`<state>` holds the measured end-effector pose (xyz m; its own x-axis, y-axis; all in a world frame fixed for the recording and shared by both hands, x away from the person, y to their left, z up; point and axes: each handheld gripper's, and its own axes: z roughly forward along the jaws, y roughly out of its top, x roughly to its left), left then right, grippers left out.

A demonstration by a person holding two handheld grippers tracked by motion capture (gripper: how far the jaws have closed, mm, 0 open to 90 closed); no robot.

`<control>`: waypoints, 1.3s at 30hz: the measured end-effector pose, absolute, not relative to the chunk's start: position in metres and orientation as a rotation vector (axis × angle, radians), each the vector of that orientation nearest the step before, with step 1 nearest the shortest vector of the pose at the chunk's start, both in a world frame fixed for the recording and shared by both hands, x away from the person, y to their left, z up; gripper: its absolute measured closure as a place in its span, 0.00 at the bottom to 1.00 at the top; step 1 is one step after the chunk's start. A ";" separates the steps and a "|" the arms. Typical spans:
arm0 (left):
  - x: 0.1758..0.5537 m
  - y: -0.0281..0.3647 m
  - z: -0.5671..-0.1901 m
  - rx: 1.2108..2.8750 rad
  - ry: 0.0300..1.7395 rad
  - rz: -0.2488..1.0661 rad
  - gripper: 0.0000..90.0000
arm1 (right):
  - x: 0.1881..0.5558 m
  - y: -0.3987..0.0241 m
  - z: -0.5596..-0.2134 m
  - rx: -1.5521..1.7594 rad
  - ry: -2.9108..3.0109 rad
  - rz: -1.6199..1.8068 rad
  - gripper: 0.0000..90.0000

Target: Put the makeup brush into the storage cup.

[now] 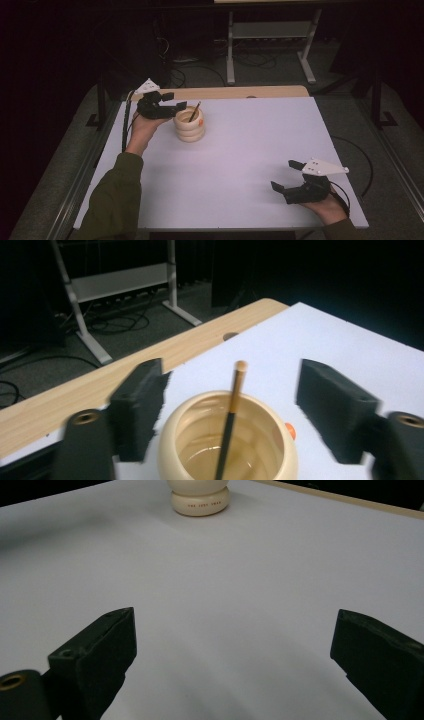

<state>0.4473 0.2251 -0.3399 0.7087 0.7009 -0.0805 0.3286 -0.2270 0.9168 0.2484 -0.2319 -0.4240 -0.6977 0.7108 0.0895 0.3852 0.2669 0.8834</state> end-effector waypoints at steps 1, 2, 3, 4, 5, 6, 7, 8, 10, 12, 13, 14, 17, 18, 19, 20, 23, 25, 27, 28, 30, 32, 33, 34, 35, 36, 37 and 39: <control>0.447 0.225 -0.340 1.834 0.806 0.424 0.24 | 0.248 -0.232 -0.424 1.005 2.218 1.405 0.04; 0.447 0.224 -0.340 1.840 0.806 0.415 0.20 | 0.248 -0.232 -0.424 1.005 2.217 1.405 0.04; 0.446 0.224 -0.340 1.853 0.804 0.418 0.19 | 0.248 -0.232 -0.424 1.006 2.215 1.405 0.04; 0.445 0.224 -0.340 1.858 0.799 0.425 0.18 | 0.248 -0.232 -0.424 1.005 2.215 1.405 0.04; 0.443 0.224 -0.339 1.867 0.797 0.426 0.17 | 0.248 -0.232 -0.424 1.007 2.215 1.405 0.04; 0.442 0.224 -0.338 1.858 0.798 0.422 0.16 | 0.248 -0.232 -0.423 1.006 2.215 1.406 0.04; 0.441 0.225 -0.337 1.863 0.801 0.424 0.14 | 0.248 -0.232 -0.423 1.007 2.215 1.407 0.04; 0.440 0.226 -0.337 1.865 0.798 0.426 0.13 | 0.248 -0.232 -0.423 1.003 2.213 1.407 0.04; 0.437 0.227 -0.335 1.860 0.797 0.435 0.11 | 0.248 -0.232 -0.423 0.998 2.212 1.407 0.04; 0.433 0.228 -0.334 1.851 0.794 0.435 0.10 | 0.248 -0.232 -0.423 1.003 2.212 1.408 0.04; 0.432 0.229 -0.333 1.854 0.794 0.431 0.07 | 0.248 -0.232 -0.423 1.002 2.212 1.407 0.04; 0.431 0.230 -0.333 1.865 0.792 0.425 0.04 | 0.248 -0.232 -0.423 1.003 2.212 1.407 0.04; 0.427 0.231 -0.333 1.863 0.792 0.421 0.02 | 0.248 -0.232 -0.423 0.999 2.210 1.406 0.04; 0.426 0.232 -0.334 1.870 0.786 0.423 0.02 | 0.248 -0.232 -0.423 1.000 2.209 1.407 0.04; 0.424 0.232 -0.334 1.864 0.797 0.418 0.02 | 0.248 -0.232 -0.422 1.000 2.209 1.407 0.04; 0.422 0.233 -0.335 1.865 0.795 0.418 0.02 | 0.248 -0.232 -0.422 1.002 2.209 1.407 0.04; 0.418 0.234 -0.335 1.876 0.801 0.416 0.02 | 0.248 -0.232 -0.422 1.003 2.209 1.407 0.04; 0.417 0.234 -0.336 1.879 0.797 0.414 0.02 | 0.248 -0.233 -0.422 1.003 2.208 1.408 0.04; 0.410 0.234 -0.336 1.885 0.791 0.409 0.02 | 0.247 -0.234 -0.422 1.010 2.203 1.416 0.04; 0.408 0.235 -0.336 1.882 0.789 0.412 0.02 | 0.247 -0.234 -0.422 1.009 2.201 1.416 0.04; 0.404 0.237 -0.337 1.881 0.788 0.407 0.02 | 0.248 -0.235 -0.422 1.003 2.201 1.411 0.04; 0.401 0.239 -0.338 1.874 0.791 0.397 0.02 | 0.248 -0.235 -0.422 1.004 2.201 1.410 0.04; 0.400 0.240 -0.339 1.875 0.790 0.393 0.02 | 0.247 -0.234 -0.422 1.006 2.200 1.414 0.04; 0.398 0.241 -0.339 1.884 0.787 0.393 0.02 | 0.247 -0.234 -0.421 1.011 2.197 1.418 0.04; 0.397 0.241 -0.340 1.889 0.791 0.389 0.02 | 0.248 -0.234 -0.421 1.005 2.194 1.418 0.04; 0.395 0.242 -0.341 1.888 0.790 0.388 0.02 | 0.248 -0.234 -0.421 1.005 2.194 1.417 0.04; 0.393 0.243 -0.341 1.885 0.793 0.382 0.02 | 0.248 -0.234 -0.421 1.002 2.194 1.415 0.04; 0.389 0.244 -0.343 1.888 0.792 0.382 0.02 | 0.248 -0.234 -0.421 0.998 2.196 1.413 0.04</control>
